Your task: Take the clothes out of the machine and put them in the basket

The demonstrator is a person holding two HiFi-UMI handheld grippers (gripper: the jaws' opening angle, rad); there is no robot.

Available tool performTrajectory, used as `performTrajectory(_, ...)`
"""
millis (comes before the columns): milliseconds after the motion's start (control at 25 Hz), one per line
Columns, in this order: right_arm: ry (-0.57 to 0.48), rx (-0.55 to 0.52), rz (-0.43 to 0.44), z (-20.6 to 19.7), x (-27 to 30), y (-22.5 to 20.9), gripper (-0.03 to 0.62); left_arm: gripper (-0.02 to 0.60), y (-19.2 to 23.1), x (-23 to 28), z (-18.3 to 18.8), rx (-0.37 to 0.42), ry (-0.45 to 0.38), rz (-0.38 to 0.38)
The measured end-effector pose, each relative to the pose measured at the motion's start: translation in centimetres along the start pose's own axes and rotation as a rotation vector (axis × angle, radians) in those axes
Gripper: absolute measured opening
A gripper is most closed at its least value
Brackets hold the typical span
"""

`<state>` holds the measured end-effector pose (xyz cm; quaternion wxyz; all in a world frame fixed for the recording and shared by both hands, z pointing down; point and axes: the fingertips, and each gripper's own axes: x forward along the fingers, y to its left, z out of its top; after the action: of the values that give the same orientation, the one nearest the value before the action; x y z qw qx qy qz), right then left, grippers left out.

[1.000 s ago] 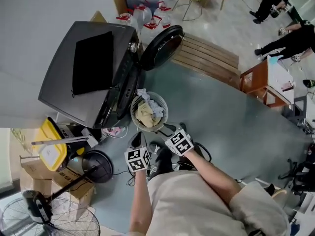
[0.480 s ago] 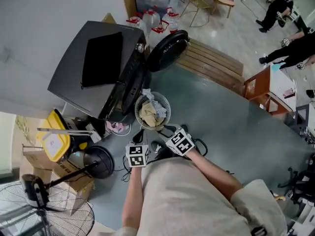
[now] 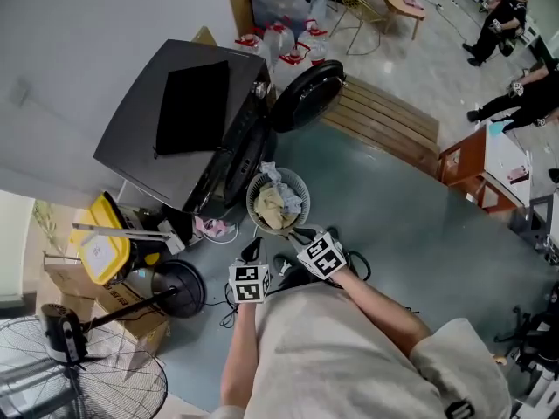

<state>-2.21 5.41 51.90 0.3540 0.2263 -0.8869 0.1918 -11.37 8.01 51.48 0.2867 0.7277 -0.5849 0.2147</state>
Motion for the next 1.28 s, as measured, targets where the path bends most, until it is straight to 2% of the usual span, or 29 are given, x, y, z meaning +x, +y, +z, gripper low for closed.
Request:
performTrajectory(80,0.002,-0.003,-0.003,0.0,0.1,0.0,0.021,0.058,0.1,0.0,0.0,-0.005,-0.001,0.001)
performTrajectory(200,-0.001,0.003,0.01,0.4,0.4,-0.1,0.002,0.058,0.5,0.0,0.0,-0.012,-0.004,0.009)
performTrajectory(800,0.032,0.011,0.027,0.4,1.6,-0.2,0.002,0.058,2.0,-0.5,-1.0,-0.101,-0.01,0.025)
performTrajectory(1280,0.04,0.034,0.006,-0.3,1.4,-0.9,0.001,0.058,1.6,0.1,-1.0,-0.106,-0.007,0.005)
